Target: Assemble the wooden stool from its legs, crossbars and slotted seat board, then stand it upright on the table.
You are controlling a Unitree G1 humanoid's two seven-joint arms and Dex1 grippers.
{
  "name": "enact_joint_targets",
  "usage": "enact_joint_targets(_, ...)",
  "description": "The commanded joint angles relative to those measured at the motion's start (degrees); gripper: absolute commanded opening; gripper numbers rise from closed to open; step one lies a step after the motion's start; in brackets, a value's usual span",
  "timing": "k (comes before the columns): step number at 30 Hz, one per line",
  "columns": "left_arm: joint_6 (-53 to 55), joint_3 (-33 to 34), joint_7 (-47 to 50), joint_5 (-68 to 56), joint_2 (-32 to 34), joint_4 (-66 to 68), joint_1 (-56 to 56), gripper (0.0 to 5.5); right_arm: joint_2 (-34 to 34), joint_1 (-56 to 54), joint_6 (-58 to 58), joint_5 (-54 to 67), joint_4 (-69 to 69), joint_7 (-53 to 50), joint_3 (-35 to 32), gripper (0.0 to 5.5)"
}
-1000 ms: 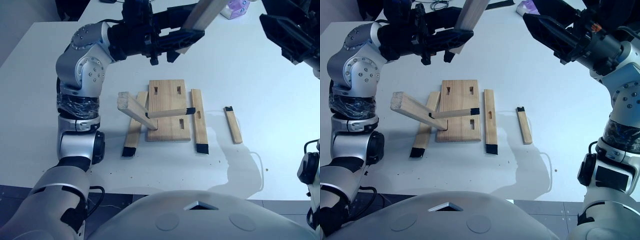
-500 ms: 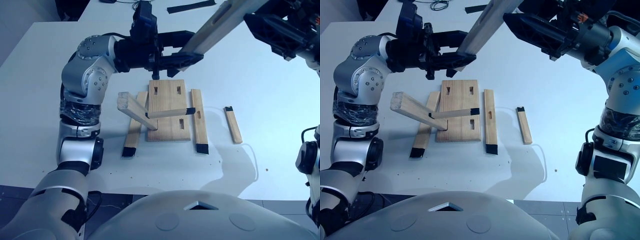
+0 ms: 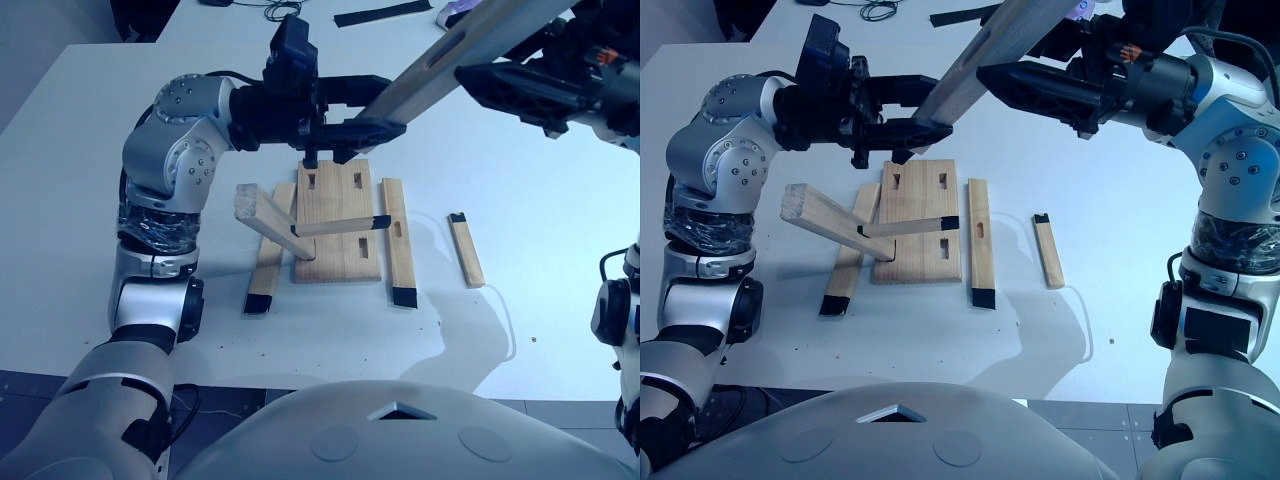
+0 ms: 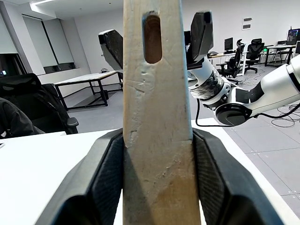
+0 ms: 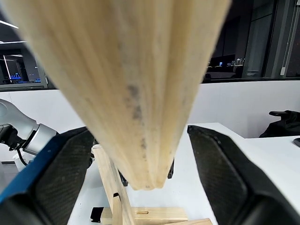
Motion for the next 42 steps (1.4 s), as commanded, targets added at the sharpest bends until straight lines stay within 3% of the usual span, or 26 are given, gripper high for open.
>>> enact_joint_targets(1, 0.71, -0.64, -1.24, -0.02, 0.8, -0.55, 0.11, 2.03, -0.45, -1.24, 0.56, -0.6, -0.65, 0.83, 0.31, 3.35)
enact_joint_targets(10, 0.93, -0.59, -2.75, 0.5, 1.57, 0.35, -0.15, 2.03, -0.56, -0.97, 0.25, -1.44, -1.34, 1.83, 0.15, 2.05)
enact_joint_targets(27, -1.96, -0.38, -1.09, 4.2, 0.88, 5.91, -2.32, 2.03, -0.64, 1.58, -1.4, -4.71, -3.26, 2.67, 0.48, 2.02)
enact_joint_targets(28, -2.63, -0.55, -0.82, 4.88, 0.78, 6.54, -2.47, 2.39, -0.51, 1.71, -1.63, -4.9, -3.35, 2.55, 0.49, 2.02)
enact_joint_targets(35, -14.04, -1.39, 3.74, 14.82, 0.7, 15.04, -3.76, 3.56, 0.23, 0.68, -6.01, -10.98, -1.44, -0.24, 1.12, 2.02)
enact_joint_targets(42, -31.04, 0.76, 7.17, 23.71, 3.75, 33.15, -4.17, 3.6, -4.91, 5.33, -13.3, -19.88, -2.61, 2.95, 3.13, 2.02)
